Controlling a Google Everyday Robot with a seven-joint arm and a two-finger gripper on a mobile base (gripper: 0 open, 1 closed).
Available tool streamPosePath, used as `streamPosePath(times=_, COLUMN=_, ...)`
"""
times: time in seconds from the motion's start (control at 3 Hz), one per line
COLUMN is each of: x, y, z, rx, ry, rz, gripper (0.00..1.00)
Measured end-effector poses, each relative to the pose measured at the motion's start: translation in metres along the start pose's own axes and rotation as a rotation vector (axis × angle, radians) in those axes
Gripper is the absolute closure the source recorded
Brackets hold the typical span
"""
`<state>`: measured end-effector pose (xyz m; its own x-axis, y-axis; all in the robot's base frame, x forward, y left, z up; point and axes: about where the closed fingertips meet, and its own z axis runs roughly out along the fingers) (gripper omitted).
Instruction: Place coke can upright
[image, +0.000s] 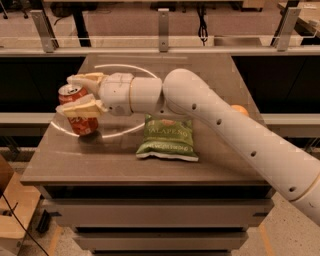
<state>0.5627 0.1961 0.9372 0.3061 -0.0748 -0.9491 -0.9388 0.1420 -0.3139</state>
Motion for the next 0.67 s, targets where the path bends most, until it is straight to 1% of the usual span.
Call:
streamPosePath(times=0.33, x=0.0049, y=0.0009, z=-0.0001, rx=0.005, ry=-0.004, rz=0.016, gripper=0.0)
streamPosePath(times=0.67, x=0.0048, y=0.0009, z=0.0, rx=0.005, ry=-0.004, rz=0.016, gripper=0.0)
